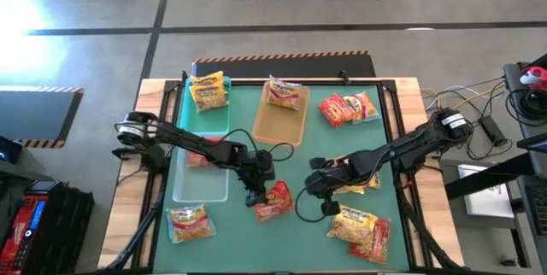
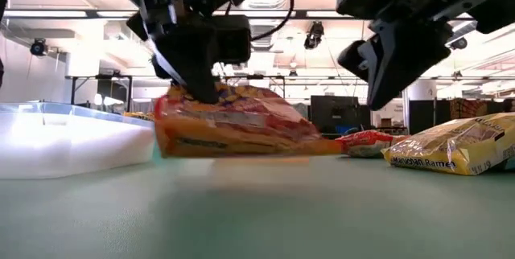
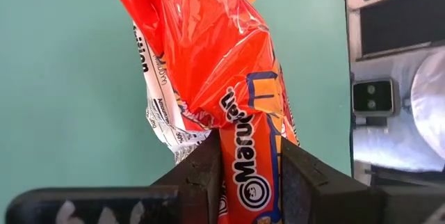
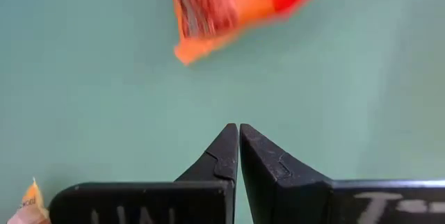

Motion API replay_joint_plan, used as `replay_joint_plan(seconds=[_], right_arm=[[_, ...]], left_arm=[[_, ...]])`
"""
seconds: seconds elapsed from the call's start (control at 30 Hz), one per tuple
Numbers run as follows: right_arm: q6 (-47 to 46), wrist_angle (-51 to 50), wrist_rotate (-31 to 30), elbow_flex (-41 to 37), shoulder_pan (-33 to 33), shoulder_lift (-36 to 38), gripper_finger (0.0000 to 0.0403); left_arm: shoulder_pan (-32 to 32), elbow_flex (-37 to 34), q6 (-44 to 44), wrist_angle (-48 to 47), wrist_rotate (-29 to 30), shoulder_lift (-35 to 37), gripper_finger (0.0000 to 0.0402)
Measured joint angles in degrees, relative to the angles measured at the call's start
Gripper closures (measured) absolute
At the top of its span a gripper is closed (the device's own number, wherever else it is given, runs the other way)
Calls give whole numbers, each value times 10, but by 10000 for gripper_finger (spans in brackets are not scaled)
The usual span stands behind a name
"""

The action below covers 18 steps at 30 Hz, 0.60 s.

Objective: Sort Maruchan noodles
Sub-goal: Put the orange noodle pack into the white bin

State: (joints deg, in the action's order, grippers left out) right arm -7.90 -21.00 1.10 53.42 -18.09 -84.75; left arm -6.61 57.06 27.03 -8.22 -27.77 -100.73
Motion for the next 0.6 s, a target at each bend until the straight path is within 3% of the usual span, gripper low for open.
replay_joint_plan(seconds=[0.2,0.6], right_arm=[[-28,8,-1,-16,-5,-5,394],[-74,35,-36,-39,-15,-10,394]], left_arm=[[0,0,-45,-83,5,62,324],[8,0,-117,-397,145,239,324]])
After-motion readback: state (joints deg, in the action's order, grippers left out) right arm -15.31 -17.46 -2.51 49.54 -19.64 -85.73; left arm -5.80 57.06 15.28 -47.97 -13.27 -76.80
